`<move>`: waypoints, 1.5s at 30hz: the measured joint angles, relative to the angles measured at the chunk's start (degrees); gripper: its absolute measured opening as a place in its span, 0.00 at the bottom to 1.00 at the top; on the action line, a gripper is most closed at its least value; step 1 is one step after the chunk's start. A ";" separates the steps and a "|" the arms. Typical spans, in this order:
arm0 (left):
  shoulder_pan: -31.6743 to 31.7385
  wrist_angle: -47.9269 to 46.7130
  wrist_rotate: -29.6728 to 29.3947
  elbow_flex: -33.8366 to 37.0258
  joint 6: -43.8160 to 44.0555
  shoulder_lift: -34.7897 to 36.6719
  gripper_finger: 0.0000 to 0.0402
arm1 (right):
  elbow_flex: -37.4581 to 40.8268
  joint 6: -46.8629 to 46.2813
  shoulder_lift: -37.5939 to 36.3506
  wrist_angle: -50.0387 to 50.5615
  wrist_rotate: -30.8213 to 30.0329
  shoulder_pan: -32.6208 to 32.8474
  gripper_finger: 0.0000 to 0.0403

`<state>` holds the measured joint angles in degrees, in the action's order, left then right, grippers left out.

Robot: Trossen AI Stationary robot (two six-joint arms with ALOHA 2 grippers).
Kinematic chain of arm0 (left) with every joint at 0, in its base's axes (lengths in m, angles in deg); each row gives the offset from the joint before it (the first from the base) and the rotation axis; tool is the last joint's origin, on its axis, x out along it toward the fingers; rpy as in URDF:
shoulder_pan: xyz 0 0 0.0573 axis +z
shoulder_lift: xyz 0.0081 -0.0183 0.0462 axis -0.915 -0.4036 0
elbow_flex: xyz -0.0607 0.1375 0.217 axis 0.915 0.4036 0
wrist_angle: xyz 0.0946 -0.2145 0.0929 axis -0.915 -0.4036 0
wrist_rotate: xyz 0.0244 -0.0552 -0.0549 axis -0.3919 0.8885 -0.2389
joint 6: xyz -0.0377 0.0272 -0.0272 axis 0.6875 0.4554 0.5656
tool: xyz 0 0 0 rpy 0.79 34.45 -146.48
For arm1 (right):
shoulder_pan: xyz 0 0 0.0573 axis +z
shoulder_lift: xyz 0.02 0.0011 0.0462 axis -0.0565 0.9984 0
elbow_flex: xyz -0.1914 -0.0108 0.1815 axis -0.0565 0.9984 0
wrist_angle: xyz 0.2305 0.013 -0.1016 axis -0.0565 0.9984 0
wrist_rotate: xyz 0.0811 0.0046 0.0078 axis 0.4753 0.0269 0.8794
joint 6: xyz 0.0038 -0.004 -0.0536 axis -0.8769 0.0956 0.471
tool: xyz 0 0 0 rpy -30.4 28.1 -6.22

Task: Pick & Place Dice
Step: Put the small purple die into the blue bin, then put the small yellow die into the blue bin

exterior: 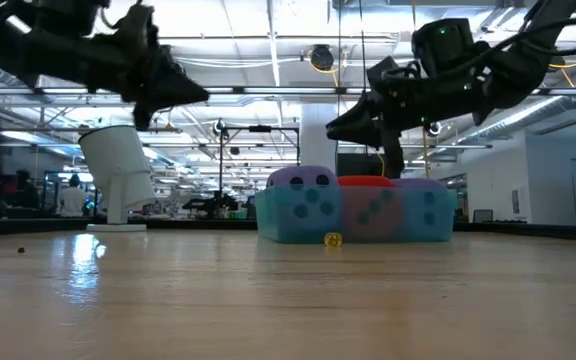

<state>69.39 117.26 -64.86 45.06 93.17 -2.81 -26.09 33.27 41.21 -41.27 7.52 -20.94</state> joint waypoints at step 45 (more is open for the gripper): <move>8.60 4.23 14.06 -32.08 6.28 -35.70 0.01 | 0.00 2.95 1.23 -1.64 -2.13 1.67 0.24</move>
<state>77.99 121.49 -50.80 12.98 99.45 -38.51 -26.09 36.22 42.44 -42.91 5.39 -19.27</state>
